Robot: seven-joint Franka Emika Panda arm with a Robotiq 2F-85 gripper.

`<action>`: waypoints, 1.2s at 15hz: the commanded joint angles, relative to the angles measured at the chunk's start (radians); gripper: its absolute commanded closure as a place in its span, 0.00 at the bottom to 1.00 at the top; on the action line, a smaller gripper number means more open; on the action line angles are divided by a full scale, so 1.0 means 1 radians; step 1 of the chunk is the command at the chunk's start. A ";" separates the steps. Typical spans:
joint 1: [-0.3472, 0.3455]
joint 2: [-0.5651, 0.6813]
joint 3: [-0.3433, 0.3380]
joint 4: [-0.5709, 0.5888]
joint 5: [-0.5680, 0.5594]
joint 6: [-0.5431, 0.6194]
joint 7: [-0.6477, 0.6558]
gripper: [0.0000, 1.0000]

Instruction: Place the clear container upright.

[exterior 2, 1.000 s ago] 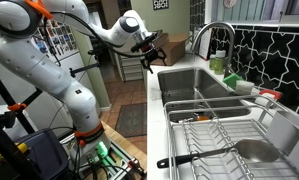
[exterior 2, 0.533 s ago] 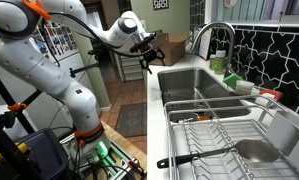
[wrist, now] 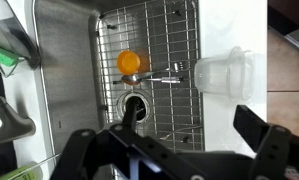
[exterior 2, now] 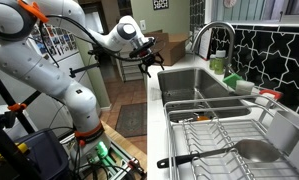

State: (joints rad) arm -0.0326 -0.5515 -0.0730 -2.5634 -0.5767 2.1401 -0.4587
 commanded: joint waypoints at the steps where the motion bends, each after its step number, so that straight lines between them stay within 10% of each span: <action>1: 0.012 -0.035 -0.035 -0.081 0.010 0.060 -0.022 0.00; 18: 0.005 0.020 -0.077 -0.162 0.019 0.153 -0.092 0.00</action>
State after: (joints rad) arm -0.0325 -0.5433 -0.1302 -2.7073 -0.5642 2.2395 -0.5163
